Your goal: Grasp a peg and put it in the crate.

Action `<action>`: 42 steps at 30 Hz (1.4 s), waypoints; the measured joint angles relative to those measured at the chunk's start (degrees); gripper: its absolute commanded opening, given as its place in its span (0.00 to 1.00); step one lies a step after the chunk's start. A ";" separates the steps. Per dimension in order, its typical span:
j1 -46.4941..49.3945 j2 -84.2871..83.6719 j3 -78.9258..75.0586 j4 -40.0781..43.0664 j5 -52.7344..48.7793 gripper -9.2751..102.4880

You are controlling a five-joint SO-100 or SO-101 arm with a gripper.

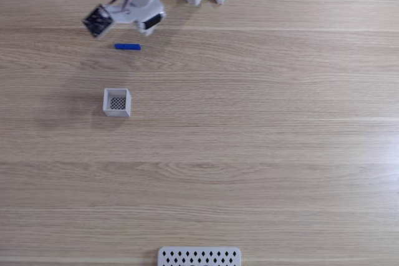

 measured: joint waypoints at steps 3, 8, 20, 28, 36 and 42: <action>0.97 -5.10 -4.75 -0.26 11.16 0.10; 1.32 -10.02 -10.46 -0.97 31.20 0.13; 1.85 -15.47 -11.16 -0.97 37.44 0.25; 4.75 -18.63 -11.16 -0.97 37.44 0.22; 6.24 -23.99 -11.16 -1.05 37.44 0.22; 6.24 -25.40 -11.16 -2.37 37.35 0.22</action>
